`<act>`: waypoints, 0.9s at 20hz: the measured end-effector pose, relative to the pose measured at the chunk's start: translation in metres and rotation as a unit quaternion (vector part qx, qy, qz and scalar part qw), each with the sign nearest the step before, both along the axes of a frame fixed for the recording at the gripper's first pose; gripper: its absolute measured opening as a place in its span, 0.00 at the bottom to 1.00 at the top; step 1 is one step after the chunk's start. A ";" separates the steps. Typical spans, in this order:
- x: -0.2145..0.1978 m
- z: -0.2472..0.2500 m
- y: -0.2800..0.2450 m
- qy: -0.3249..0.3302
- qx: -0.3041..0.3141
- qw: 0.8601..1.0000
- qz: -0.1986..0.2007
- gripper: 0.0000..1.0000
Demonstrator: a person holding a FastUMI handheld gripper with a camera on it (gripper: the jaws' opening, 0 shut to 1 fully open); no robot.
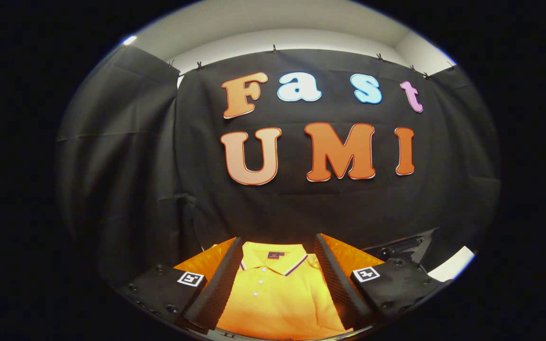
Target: Put the clothes into the washing machine and then close the washing machine lid.
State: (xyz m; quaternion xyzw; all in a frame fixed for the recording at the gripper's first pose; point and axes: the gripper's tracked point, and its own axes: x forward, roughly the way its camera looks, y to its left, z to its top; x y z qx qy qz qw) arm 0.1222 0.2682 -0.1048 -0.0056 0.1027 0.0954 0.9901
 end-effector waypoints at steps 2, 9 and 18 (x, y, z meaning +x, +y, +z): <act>0.012 -0.019 0.010 0.022 0.004 1.000 -0.006 0.98; 0.042 -0.101 0.027 0.136 -0.004 0.990 -0.035 0.98; 0.051 -0.172 0.026 0.255 -0.033 0.963 -0.077 1.00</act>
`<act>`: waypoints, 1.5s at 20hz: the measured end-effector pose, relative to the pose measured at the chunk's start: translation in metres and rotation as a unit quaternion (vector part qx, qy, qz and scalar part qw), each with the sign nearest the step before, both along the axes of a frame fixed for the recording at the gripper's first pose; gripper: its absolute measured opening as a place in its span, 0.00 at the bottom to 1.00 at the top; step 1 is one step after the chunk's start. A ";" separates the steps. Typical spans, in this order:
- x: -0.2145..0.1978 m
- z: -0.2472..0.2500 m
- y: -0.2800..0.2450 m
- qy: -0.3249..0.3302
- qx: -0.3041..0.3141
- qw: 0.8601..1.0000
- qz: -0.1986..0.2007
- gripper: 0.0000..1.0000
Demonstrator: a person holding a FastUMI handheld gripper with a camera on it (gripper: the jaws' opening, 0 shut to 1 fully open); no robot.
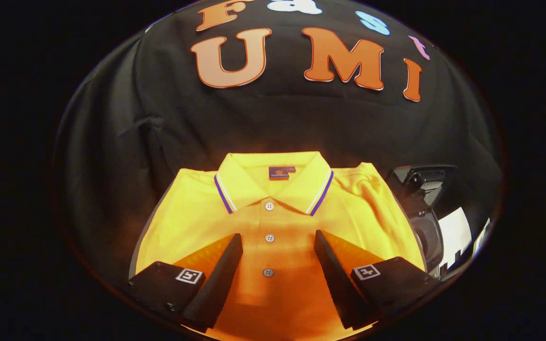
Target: Put the clothes into the washing machine and then close the washing machine lid.
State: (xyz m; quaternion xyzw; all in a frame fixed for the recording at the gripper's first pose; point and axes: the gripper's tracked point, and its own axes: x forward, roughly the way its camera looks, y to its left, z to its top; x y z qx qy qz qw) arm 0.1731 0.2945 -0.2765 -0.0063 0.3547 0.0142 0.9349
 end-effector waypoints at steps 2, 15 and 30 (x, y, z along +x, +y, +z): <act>-0.002 0.001 0.000 0.011 0.002 1.000 0.001 0.99; -0.005 0.001 0.013 0.085 0.019 0.996 0.021 0.39; -0.014 0.062 -0.001 -0.035 0.086 0.995 0.028 0.09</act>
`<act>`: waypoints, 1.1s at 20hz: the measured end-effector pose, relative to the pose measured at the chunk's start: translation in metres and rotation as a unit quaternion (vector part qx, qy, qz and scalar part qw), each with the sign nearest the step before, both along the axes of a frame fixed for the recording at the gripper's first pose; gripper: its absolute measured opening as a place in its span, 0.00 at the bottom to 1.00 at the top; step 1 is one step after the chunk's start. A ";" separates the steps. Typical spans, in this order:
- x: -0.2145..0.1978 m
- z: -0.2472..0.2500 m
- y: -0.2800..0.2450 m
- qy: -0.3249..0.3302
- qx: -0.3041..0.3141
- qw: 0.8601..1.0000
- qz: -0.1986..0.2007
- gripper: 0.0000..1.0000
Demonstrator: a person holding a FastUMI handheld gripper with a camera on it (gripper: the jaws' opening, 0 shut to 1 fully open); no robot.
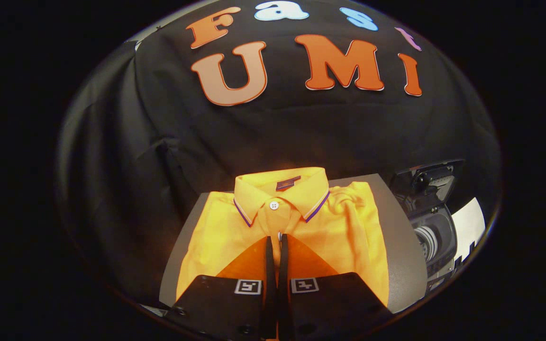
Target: Put the clothes into the washing machine and then close the washing machine lid.
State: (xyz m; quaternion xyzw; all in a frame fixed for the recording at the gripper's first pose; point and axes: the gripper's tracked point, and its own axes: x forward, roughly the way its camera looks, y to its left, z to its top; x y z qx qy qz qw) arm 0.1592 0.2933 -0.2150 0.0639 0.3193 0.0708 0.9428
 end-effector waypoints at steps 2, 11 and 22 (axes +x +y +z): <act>-0.003 0.019 -0.006 -0.019 0.002 1.000 0.007 0.09; -0.039 0.107 -0.080 -0.111 0.040 0.993 0.018 0.09; -0.052 0.179 -0.270 -0.174 0.064 0.983 0.013 0.09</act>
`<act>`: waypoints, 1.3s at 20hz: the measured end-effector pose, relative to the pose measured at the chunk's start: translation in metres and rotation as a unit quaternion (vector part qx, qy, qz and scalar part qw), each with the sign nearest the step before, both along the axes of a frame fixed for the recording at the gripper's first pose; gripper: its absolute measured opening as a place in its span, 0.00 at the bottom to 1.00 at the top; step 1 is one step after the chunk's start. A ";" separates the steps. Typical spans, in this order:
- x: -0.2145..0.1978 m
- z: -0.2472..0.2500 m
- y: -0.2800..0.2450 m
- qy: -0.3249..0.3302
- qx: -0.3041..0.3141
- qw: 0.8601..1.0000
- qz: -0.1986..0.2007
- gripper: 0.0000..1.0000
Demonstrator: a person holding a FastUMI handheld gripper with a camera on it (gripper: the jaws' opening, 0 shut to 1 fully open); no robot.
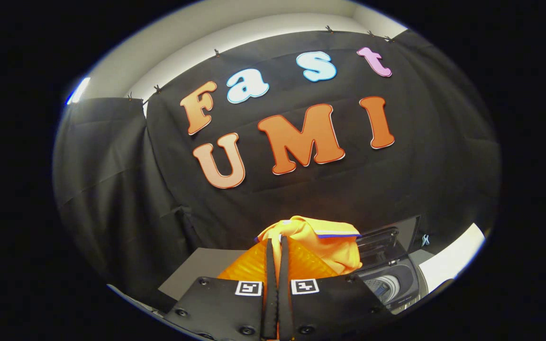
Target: Put the clothes into the washing machine and then close the washing machine lid.
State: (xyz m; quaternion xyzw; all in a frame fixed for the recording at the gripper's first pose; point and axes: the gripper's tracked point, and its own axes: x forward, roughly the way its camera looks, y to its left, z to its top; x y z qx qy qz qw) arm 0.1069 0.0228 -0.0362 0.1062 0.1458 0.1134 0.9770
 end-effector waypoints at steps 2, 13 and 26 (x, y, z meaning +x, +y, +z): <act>0.003 -0.003 -0.033 0.003 -0.002 1.000 -0.003 0.09; 0.035 -0.113 -0.123 0.072 -0.013 0.997 0.005 0.09; 0.067 -0.295 -0.164 0.179 -0.028 0.983 -0.009 0.09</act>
